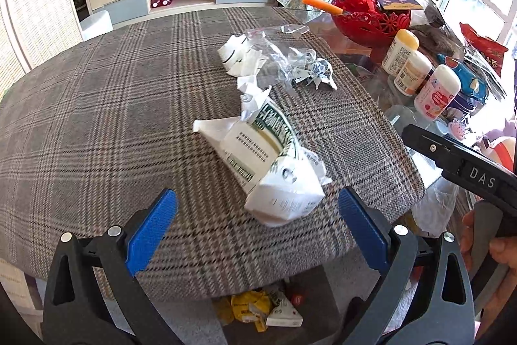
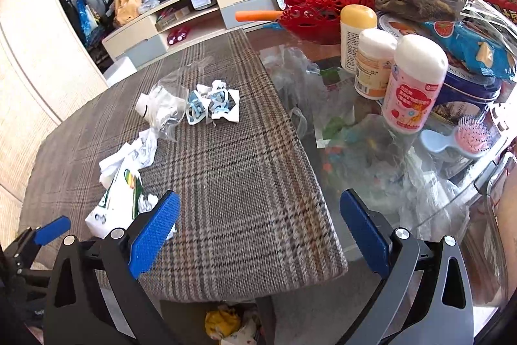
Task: Collect trash
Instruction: 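Grasp the white paper packaging with green print with the left gripper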
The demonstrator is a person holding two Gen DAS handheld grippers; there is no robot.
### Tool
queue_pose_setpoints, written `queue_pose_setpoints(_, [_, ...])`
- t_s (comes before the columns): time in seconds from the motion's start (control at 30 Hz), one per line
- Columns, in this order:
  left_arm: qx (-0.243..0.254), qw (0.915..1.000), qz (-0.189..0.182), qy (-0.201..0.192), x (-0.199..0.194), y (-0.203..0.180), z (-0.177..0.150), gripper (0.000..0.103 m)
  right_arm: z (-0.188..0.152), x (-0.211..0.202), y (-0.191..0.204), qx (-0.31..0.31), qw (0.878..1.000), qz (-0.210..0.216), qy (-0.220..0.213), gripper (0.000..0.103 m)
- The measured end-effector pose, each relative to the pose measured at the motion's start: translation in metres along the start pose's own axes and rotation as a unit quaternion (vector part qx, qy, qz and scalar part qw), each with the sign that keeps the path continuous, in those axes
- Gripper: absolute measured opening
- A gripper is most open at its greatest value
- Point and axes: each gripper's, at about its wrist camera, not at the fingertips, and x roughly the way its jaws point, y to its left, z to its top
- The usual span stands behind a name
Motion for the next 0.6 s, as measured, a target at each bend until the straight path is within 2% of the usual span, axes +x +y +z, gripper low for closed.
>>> queue_pose_setpoints(0.2, [0.016,0.9997,0.005,0.016,0.025,-0.01,0.006,0.095,0.013,0.011,-0.001,0.007,1.0,0.011,0.008,0.1])
queue_pose_setpoints(0.27, [0.016,0.9997,0.002,0.018,0.031,-0.008,0.007,0.091,0.014,0.014,0.001,0.005,1.0,0.014,0.012,0.1])
queue_pose_setpoints(0.33, [0.014,0.9996,-0.008,0.022,0.034,-0.006,0.009,0.066,0.014,0.018,0.002,0.003,1.0,0.015,0.017,0.1])
queue_pose_setpoints(0.4, [0.011,0.9994,-0.015,0.03,0.036,-0.003,0.008,0.052,0.014,0.022,0.003,0.002,1.0,0.015,0.02,0.1])
queue_pose_setpoints(0.6, [0.018,0.9995,-0.014,0.023,0.024,0.013,-0.001,0.051,0.013,0.033,0.012,0.009,0.998,0.039,0.038,0.1])
